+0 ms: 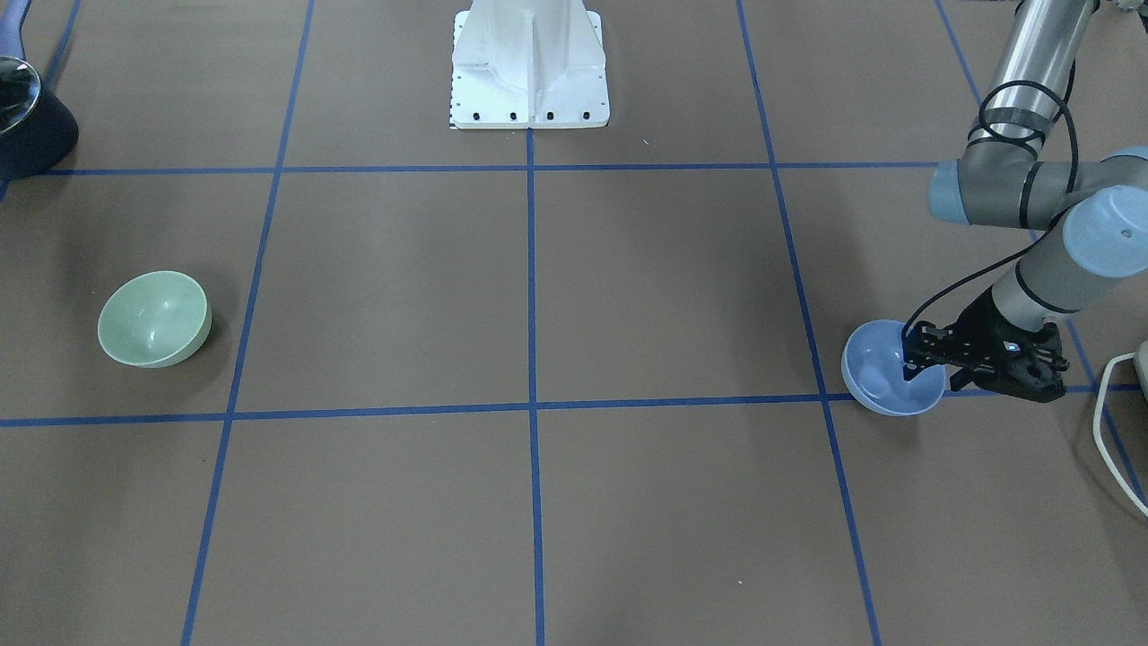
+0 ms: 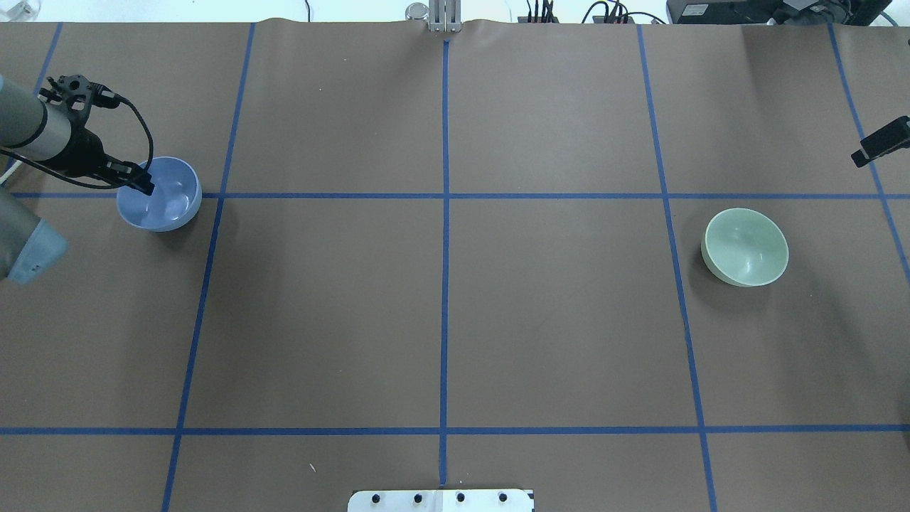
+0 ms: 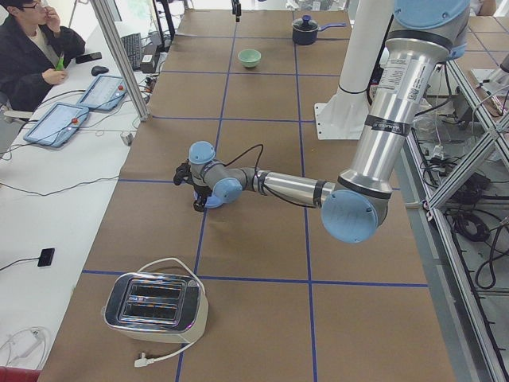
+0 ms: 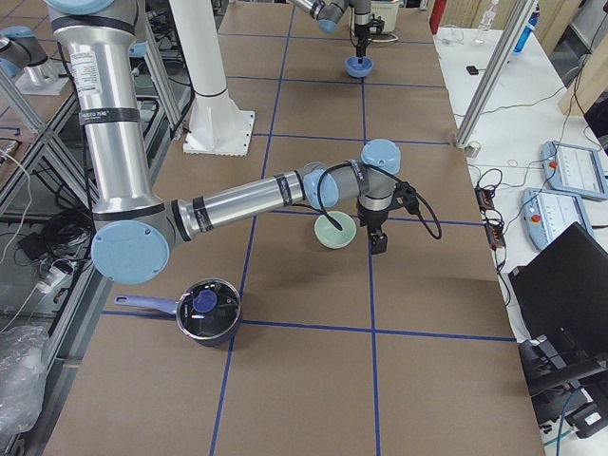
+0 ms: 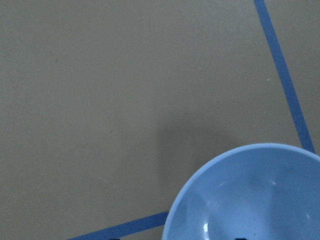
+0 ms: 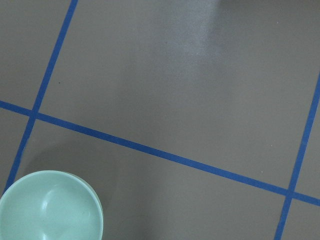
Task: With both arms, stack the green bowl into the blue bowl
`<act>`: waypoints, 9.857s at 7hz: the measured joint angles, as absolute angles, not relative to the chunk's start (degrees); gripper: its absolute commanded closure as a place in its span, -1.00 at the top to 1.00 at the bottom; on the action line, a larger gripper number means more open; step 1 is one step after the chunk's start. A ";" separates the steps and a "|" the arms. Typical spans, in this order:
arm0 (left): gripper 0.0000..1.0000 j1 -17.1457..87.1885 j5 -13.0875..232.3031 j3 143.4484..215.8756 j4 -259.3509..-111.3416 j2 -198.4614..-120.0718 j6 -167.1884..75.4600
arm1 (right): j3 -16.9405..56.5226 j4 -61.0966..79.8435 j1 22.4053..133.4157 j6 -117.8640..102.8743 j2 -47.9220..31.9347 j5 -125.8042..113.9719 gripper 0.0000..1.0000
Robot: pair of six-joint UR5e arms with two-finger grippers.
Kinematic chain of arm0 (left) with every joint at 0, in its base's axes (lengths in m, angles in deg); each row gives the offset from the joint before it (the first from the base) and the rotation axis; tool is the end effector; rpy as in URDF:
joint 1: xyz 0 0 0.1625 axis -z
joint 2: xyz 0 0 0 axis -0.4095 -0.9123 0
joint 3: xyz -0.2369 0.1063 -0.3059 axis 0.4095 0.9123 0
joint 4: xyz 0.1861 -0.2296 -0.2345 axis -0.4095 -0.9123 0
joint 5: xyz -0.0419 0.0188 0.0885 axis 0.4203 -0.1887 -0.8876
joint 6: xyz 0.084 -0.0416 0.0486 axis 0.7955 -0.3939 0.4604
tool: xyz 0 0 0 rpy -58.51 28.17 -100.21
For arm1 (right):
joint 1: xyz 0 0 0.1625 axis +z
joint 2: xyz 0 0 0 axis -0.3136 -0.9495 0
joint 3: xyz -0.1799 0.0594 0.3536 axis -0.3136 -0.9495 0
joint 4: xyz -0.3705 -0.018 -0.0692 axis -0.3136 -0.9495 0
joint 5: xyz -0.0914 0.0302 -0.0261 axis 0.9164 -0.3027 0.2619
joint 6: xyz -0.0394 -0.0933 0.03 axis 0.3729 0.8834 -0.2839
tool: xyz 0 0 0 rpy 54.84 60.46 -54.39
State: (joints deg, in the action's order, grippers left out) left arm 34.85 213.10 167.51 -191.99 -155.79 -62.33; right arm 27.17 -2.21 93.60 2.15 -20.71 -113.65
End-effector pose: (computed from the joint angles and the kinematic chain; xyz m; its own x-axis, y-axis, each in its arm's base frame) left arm 0.2438 -0.5474 0.5247 0.6561 0.2682 -0.7054 -0.0779 0.9538 0.2903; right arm -0.0668 -0.5087 0.4948 0.7014 -0.2903 0.6510 0.1563 0.9537 0.2568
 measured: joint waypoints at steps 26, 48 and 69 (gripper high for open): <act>0.99 44.37 218.59 193.72 -165.93 -152.28 -57.85 | 28.94 10.08 88.99 -10.56 -24.17 -113.81 1.00; 0.99 69.52 220.52 180.18 -150.98 -142.55 -19.59 | 31.02 3.03 62.63 -56.65 1.73 -104.21 -1.00; 0.99 69.44 220.55 180.27 -150.98 -142.30 -20.81 | 23.26 1.03 56.80 -60.52 9.52 -95.52 1.00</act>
State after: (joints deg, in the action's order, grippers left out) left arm 69.44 220.55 180.27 -150.98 -142.30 -20.81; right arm 23.26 1.03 56.80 -60.52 9.52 -95.52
